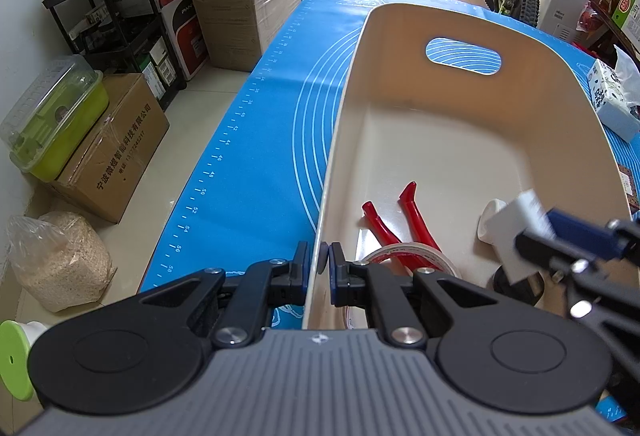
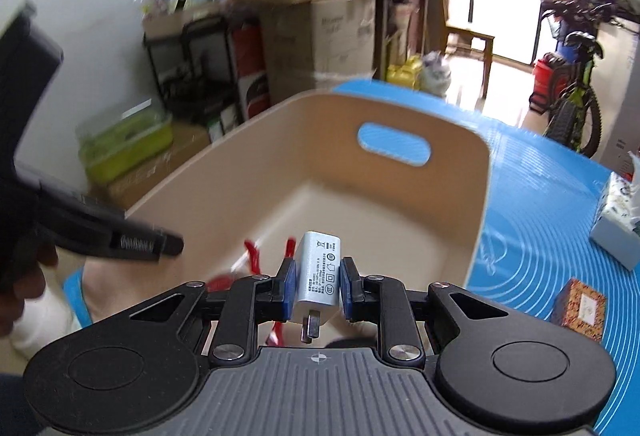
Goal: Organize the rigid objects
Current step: 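Carry the white charger with the right tool and release it into the basket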
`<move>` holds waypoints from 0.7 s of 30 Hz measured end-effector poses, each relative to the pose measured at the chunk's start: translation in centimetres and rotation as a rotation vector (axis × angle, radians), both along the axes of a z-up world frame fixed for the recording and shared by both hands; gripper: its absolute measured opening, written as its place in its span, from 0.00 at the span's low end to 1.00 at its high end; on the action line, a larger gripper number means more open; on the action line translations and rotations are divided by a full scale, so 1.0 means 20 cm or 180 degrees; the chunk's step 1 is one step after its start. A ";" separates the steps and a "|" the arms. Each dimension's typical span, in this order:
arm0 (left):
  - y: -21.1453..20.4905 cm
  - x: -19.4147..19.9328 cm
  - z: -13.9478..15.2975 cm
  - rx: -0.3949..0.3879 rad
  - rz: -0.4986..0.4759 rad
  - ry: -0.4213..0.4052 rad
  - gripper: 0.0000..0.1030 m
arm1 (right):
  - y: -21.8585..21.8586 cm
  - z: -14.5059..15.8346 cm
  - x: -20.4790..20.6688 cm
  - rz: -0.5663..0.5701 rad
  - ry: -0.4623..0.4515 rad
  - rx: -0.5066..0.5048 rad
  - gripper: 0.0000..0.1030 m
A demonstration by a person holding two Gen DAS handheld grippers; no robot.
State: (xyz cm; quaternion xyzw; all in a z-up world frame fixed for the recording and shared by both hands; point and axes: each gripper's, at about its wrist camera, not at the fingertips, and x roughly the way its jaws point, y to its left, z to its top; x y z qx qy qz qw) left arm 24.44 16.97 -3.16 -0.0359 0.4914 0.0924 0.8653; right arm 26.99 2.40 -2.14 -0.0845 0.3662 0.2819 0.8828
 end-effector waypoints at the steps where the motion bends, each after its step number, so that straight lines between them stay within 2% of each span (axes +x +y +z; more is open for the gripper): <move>1: 0.00 0.00 0.00 0.0001 -0.0002 -0.0001 0.11 | 0.01 -0.02 0.00 0.0015 0.0063 -0.0056 0.31; 7: 0.00 0.00 0.00 0.0003 -0.0004 -0.0002 0.11 | 0.03 -0.04 -0.01 0.0071 0.0163 -0.0147 0.29; 11: 0.00 0.00 0.00 0.0006 -0.0003 -0.0001 0.11 | 0.00 -0.02 0.00 0.0031 0.0188 -0.0035 0.43; 13: 0.00 0.00 0.00 0.0012 0.0000 -0.0001 0.11 | -0.02 0.02 0.00 0.0015 0.0108 0.0043 0.58; 16: -0.01 0.00 0.00 0.0022 0.0004 -0.0001 0.11 | -0.08 0.09 -0.01 -0.0086 -0.0051 0.0160 0.65; 21: -0.01 0.00 -0.01 0.0026 0.0005 0.0001 0.11 | -0.19 0.18 0.03 -0.0355 -0.0093 0.0379 0.71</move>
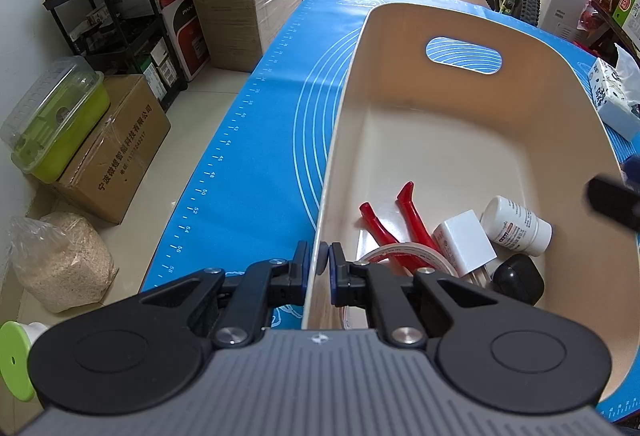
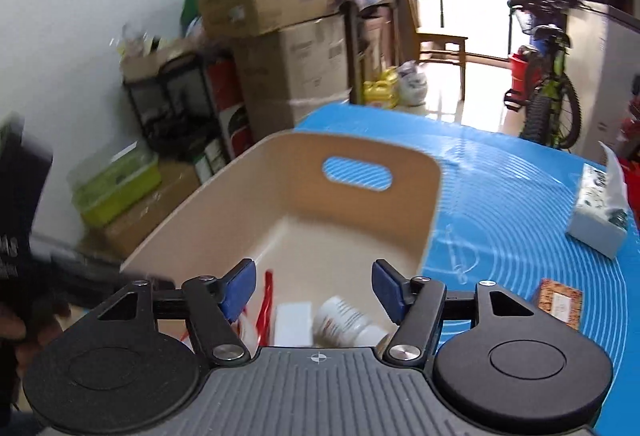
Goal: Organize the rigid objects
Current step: 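Carry the white charger with the right tool and release it into the basket, then reach the right tool to the red-gold patterned box and grasp it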
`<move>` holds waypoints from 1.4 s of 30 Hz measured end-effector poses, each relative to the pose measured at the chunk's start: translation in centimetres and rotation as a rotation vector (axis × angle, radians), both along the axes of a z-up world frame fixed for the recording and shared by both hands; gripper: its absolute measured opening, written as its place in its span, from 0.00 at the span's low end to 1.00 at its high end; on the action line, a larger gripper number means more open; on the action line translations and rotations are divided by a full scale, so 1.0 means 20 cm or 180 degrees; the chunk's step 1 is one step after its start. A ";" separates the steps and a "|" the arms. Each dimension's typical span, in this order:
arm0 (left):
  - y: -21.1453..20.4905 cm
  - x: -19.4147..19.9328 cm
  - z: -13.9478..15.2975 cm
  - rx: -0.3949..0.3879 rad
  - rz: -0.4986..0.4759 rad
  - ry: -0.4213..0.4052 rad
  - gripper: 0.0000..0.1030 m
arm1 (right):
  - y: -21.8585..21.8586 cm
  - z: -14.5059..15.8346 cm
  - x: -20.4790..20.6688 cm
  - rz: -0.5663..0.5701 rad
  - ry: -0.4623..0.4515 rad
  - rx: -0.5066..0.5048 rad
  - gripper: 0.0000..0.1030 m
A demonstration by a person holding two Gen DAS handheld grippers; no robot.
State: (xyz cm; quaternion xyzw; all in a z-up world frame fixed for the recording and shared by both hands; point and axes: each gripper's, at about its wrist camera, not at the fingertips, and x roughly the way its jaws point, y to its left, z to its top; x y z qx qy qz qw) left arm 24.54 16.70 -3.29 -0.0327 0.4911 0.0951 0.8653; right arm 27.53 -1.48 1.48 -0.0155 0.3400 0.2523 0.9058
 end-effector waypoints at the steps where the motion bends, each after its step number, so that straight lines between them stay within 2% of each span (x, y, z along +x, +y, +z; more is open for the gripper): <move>1: 0.00 0.00 0.00 0.0001 0.0000 0.0000 0.11 | -0.03 0.01 0.01 -0.0047 -0.0018 0.0023 0.73; 11: 0.00 0.00 0.00 -0.0005 0.0004 0.0001 0.12 | -0.29 0.02 0.11 -0.0607 -0.0069 0.0108 0.82; 13: 0.00 0.00 0.00 -0.0004 0.0005 0.0001 0.12 | -0.35 0.01 0.13 -0.0764 -0.0093 0.0121 0.90; 16: 0.00 0.00 0.00 -0.0002 0.0004 0.0001 0.12 | -0.44 -0.04 0.17 -0.1052 -0.0107 0.0121 0.93; 23: 0.00 0.00 0.00 -0.0002 0.0005 0.0002 0.12 | -0.64 -0.21 0.28 -0.1593 0.0146 0.0090 0.94; 27: 0.00 0.00 0.00 0.0011 0.0014 0.0008 0.12 | -0.69 -0.31 0.32 -0.1692 0.0216 -0.0094 0.94; 31: 0.01 0.00 0.00 0.0013 0.0015 0.0009 0.12 | -0.75 -0.39 0.36 -0.1742 0.0382 -0.0071 0.94; 35: 0.00 0.00 0.00 0.0023 0.0013 0.0010 0.12 | -0.78 -0.45 0.39 -0.1823 0.0348 -0.0180 0.94; 39: 0.00 0.00 -0.01 0.0038 0.0017 0.0013 0.12 | -0.78 -0.52 0.43 -0.1781 0.0437 -0.0235 0.94; 42: -0.01 0.00 0.00 0.0044 0.0015 0.0013 0.12 | -0.75 -0.56 0.44 -0.1698 0.0401 -0.0324 0.94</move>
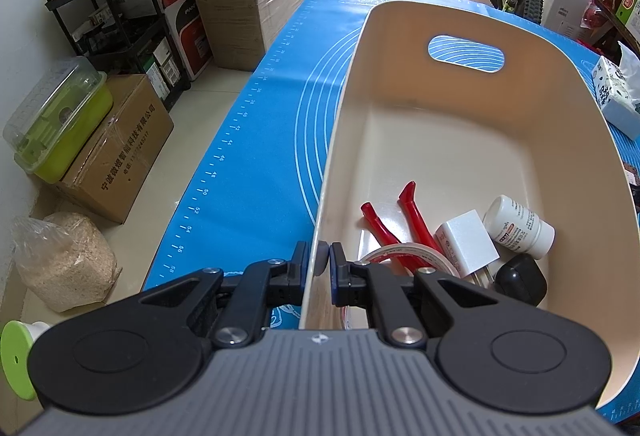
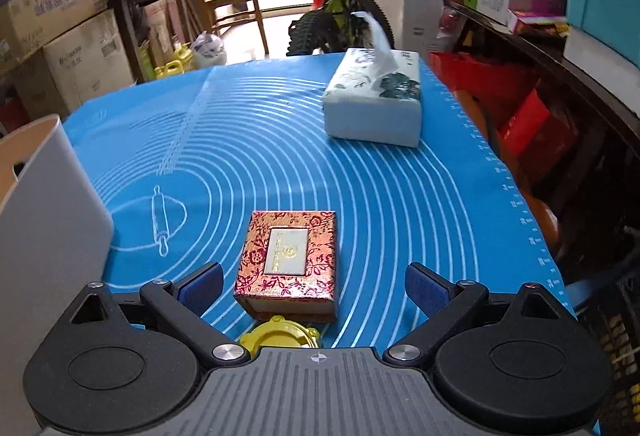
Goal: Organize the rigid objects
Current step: 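Reach the right tool to the red-gold patterned box and grasp it, then carry the patterned box with the right tool and release it into the basket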
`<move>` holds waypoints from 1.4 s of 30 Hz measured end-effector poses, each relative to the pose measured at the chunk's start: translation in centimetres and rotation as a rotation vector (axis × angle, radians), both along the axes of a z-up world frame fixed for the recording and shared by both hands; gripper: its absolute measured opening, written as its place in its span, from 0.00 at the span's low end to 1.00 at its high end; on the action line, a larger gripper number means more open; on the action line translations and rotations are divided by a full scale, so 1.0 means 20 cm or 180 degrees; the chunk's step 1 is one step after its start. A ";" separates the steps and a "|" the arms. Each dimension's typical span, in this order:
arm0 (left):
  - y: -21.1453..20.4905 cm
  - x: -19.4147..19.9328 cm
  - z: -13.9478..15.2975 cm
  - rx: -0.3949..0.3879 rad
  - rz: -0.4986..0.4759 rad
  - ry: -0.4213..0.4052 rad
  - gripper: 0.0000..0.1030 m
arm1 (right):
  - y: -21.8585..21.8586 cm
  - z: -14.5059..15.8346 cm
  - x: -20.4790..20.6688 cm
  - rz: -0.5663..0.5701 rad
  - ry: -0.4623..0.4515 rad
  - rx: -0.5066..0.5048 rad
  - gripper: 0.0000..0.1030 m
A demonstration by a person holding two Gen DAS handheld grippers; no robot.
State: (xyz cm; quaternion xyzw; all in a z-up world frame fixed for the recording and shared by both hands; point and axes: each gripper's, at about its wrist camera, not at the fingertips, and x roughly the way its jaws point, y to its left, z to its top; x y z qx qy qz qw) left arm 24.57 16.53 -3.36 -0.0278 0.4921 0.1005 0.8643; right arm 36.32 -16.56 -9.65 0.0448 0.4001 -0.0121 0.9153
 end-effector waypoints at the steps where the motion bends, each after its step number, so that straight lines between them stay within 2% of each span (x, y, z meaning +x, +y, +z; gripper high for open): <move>1: 0.00 0.00 0.00 0.0003 0.0000 -0.0001 0.12 | 0.01 -0.01 0.01 0.0018 -0.0003 -0.0046 0.94; 7: -0.01 0.00 0.00 0.0038 -0.0009 0.0000 0.12 | 0.04 -0.09 0.06 0.0014 0.0044 -0.0160 0.94; 11: -0.01 0.00 0.00 0.0047 -0.0010 0.0001 0.12 | 0.04 -0.12 0.08 -0.0022 0.0023 -0.0107 0.92; 14: -0.02 0.00 0.00 0.0062 -0.0011 0.0002 0.12 | 0.06 -0.13 0.08 0.0000 0.0009 -0.0199 0.84; 17: -0.02 0.01 0.00 0.0066 -0.0005 0.0004 0.12 | 0.07 -0.12 0.07 0.0050 -0.0007 -0.0205 0.69; 18: -0.02 0.01 0.00 0.0069 -0.0003 0.0003 0.12 | 0.07 -0.11 0.07 0.0071 -0.0023 -0.0226 0.57; 28: -0.02 0.00 0.00 0.0066 -0.0002 0.0003 0.12 | 0.06 -0.02 0.03 -0.0051 -0.0160 -0.0299 0.57; 35: -0.03 0.00 0.00 0.0063 0.0002 0.0002 0.12 | 0.06 0.15 -0.02 -0.0096 -0.0384 -0.0151 0.57; 42: -0.03 0.00 0.00 0.0060 0.0003 0.0002 0.12 | 0.16 0.35 -0.12 0.0121 -0.0755 -0.0136 0.57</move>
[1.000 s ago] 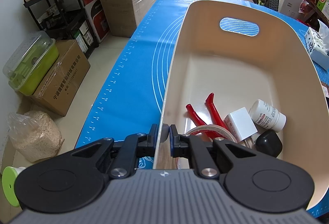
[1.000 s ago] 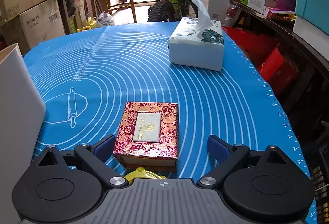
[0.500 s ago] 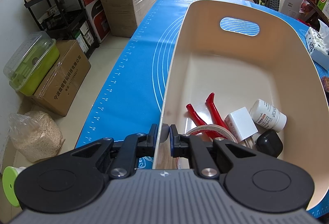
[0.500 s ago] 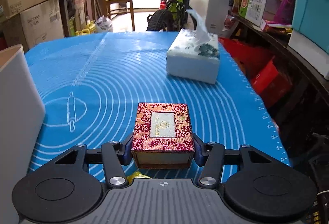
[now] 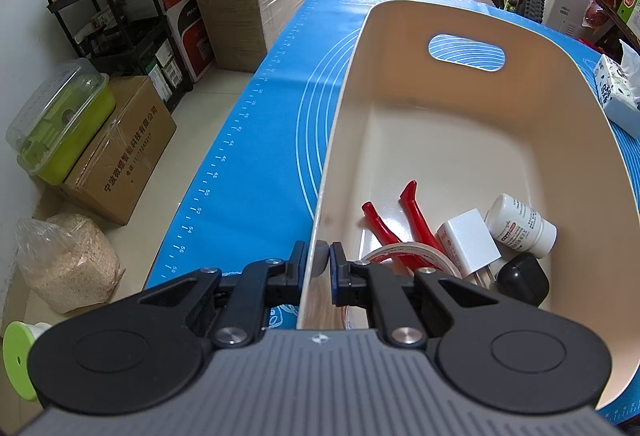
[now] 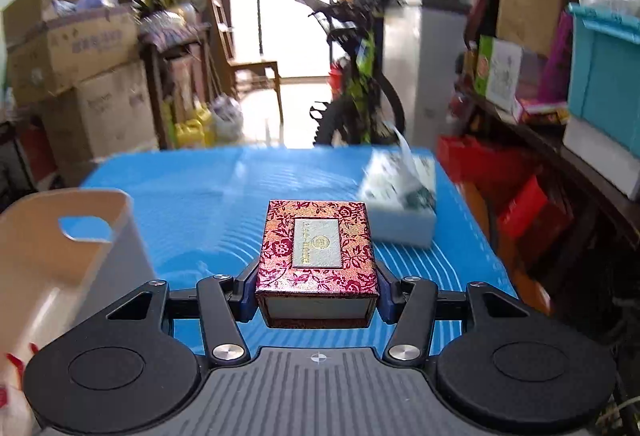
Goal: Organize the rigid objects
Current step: 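Carry the patterned box with the right tool and release it into the basket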
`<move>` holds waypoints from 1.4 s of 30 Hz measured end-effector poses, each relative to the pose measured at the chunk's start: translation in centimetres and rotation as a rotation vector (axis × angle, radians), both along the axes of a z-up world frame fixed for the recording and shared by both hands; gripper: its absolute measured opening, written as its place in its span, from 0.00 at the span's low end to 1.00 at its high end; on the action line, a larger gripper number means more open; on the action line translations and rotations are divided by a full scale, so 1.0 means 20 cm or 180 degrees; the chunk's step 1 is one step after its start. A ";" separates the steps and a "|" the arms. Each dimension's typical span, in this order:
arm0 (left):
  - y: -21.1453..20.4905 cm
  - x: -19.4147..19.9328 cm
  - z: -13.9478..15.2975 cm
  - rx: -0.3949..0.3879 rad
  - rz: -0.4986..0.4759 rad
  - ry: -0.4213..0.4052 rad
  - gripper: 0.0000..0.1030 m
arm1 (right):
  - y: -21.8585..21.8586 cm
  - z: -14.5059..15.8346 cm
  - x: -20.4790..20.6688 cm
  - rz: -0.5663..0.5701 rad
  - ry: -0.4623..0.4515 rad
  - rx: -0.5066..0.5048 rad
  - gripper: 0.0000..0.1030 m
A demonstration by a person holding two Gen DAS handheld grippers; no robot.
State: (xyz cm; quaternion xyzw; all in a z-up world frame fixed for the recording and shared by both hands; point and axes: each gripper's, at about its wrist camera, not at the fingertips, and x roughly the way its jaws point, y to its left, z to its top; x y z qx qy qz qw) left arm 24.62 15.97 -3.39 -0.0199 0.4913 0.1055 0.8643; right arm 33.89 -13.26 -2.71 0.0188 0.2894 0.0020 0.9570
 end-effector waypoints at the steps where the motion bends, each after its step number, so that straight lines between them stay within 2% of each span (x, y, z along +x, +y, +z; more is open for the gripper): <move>1: 0.00 0.00 0.00 0.0000 0.0000 0.0000 0.12 | 0.01 0.03 -0.01 0.0033 -0.0039 0.0029 0.57; 8: 0.00 0.00 0.00 0.0003 -0.0002 0.0000 0.12 | 0.15 0.16 -0.11 0.0272 -0.0317 0.0102 0.57; 14: 0.00 0.00 0.00 -0.0004 -0.0002 -0.0001 0.12 | 0.32 0.19 -0.17 0.0586 -0.0329 0.0193 0.57; 18: 0.00 0.00 0.00 -0.0007 0.0000 -0.0001 0.12 | 0.43 0.19 -0.22 0.0828 -0.0310 0.0128 0.57; 25: -0.01 0.00 0.00 -0.0012 0.0000 -0.0003 0.12 | 0.62 0.13 -0.29 0.1278 -0.0122 0.0034 0.57; 32: -0.02 0.00 0.00 -0.0019 0.0001 -0.0005 0.12 | 0.76 0.06 -0.33 0.1791 0.0244 -0.0096 0.57; 37: -0.02 0.00 0.00 -0.0021 -0.0001 -0.0006 0.12 | 0.81 0.01 -0.34 0.1912 0.0447 -0.0200 0.57; 42: -0.02 0.00 0.00 -0.0017 0.0001 -0.0007 0.12 | 0.83 -0.01 -0.37 0.1967 0.0439 -0.0387 0.57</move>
